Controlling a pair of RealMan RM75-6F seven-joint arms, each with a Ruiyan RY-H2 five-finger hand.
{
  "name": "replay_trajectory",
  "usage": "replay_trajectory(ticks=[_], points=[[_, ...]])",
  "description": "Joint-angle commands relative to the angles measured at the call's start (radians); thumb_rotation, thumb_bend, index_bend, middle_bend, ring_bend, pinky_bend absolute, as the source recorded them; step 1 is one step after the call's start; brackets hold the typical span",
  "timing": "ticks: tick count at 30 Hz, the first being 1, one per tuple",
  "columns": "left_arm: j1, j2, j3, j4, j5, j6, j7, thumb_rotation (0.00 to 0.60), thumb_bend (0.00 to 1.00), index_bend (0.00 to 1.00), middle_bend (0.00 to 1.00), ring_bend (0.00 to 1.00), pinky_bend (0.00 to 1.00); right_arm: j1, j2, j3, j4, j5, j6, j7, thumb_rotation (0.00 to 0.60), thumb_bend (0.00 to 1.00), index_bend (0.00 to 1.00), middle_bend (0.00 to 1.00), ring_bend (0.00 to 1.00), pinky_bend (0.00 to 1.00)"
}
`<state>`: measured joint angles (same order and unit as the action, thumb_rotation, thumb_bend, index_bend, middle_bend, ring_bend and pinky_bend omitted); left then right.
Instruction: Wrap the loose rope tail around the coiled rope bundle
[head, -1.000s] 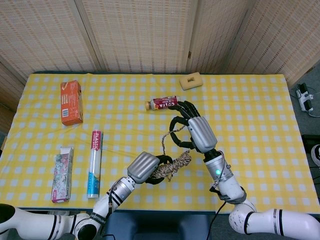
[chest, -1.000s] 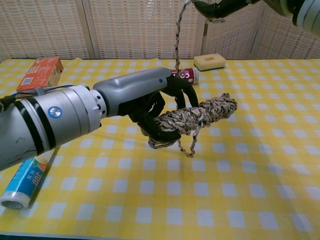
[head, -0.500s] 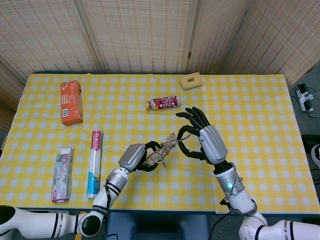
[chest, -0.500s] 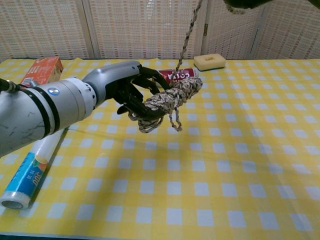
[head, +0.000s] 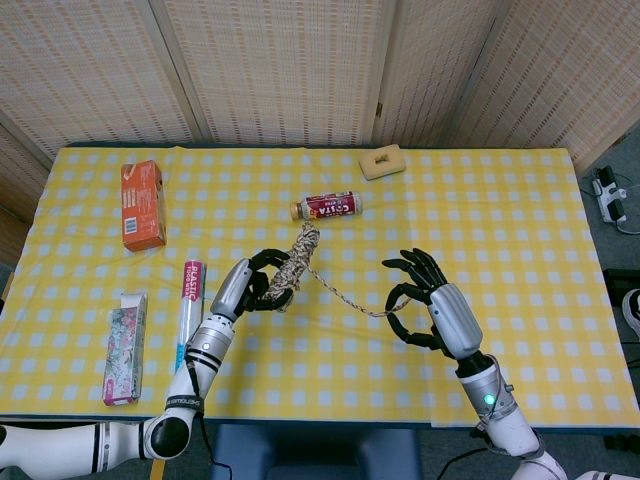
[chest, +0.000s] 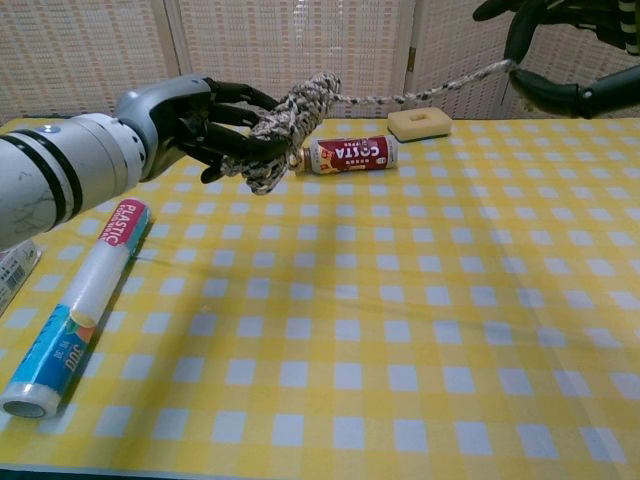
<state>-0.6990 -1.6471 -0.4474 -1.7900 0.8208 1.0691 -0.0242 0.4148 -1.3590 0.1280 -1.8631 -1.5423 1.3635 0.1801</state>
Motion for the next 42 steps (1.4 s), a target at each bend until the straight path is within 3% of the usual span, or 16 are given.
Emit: replay_trajectory(ticks=[1, 13, 23, 34, 42], points=[[0.035, 0.030, -0.033, -0.047, 0.019, -0.018, -0.099, 0.600, 0.75, 0.77, 0.77, 0.80, 0.86, -0.006, -0.018, -0.012, 0.034, 0.028, -0.024, 0.023, 0.600, 0.46, 0.65, 0.21, 0.09, 0.00], [0.110, 0.110, -0.031, -0.187, 0.218, -0.008, -0.292, 0.600, 0.75, 0.77, 0.77, 0.80, 0.86, 0.027, -0.078, 0.014, 0.170, 0.176, -0.156, 0.031, 0.600, 0.46, 0.65, 0.26, 0.13, 0.00], [0.130, 0.214, -0.005, -0.274, 0.366, -0.104, -0.478, 0.600, 0.75, 0.77, 0.77, 0.79, 0.86, 0.067, -0.124, 0.067, 0.264, 0.289, -0.250, 0.025, 0.600, 0.45, 0.65, 0.27, 0.14, 0.02], [0.061, 0.277, 0.083, -0.234, 0.574, -0.247, -0.602, 0.600, 0.75, 0.77, 0.77, 0.78, 0.86, 0.161, -0.136, 0.163, 0.201, 0.371, -0.341, -0.010, 0.600, 0.46, 0.65, 0.27, 0.14, 0.03], [-0.001, 0.275, 0.141, -0.181, 0.630, -0.292, -0.540, 0.600, 0.75, 0.77, 0.77, 0.78, 0.86, 0.216, -0.141, 0.228, 0.120, 0.436, -0.364, -0.045, 0.600, 0.46, 0.65, 0.27, 0.14, 0.03]])
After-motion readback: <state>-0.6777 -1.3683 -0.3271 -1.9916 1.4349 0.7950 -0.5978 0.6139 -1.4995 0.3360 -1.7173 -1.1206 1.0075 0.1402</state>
